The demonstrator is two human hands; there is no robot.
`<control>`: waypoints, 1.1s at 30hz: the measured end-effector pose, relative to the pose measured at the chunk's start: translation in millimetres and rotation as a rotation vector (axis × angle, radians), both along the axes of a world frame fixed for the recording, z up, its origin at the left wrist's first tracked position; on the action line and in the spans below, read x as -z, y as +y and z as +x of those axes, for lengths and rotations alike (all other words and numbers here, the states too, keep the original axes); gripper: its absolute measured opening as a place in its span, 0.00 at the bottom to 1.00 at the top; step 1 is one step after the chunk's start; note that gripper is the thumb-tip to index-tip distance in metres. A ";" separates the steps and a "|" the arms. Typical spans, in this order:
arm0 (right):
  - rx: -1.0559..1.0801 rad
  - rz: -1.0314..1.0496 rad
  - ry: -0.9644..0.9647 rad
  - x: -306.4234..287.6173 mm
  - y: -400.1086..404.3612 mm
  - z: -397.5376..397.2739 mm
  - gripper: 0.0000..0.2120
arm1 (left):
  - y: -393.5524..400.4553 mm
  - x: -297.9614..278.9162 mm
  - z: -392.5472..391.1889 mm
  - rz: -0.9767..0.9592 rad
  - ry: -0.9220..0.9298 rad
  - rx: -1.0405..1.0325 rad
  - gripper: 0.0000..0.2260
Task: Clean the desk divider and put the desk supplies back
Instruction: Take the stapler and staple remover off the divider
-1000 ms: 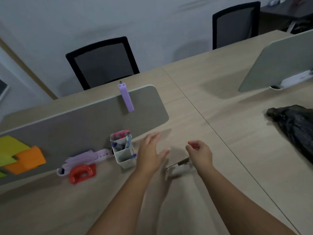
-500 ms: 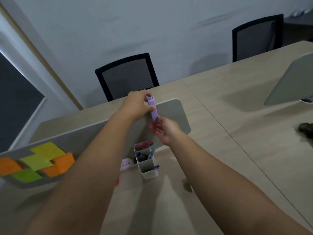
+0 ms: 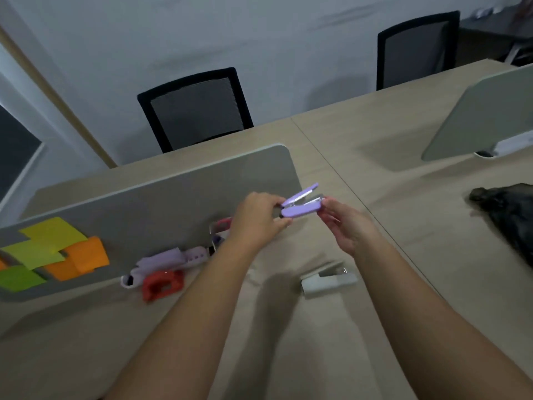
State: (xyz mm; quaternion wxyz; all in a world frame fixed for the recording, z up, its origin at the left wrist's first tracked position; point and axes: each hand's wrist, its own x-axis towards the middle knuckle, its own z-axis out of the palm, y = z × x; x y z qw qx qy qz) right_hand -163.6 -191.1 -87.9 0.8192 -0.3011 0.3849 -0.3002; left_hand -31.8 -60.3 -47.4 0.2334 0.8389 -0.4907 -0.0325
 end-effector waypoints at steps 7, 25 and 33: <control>0.058 0.042 0.315 78.5 38.0 -103.6 0.09 | 24.2 118.6 -89.4 0.162 0.133 0.093 0.17; -0.139 -0.410 0.957 115.5 76.0 -137.5 0.10 | 67.2 184.9 -120.0 0.246 0.255 0.010 0.25; -0.211 -0.643 0.780 83.3 114.6 -72.3 0.06 | 149.2 156.1 -79.5 0.068 0.341 -0.290 0.15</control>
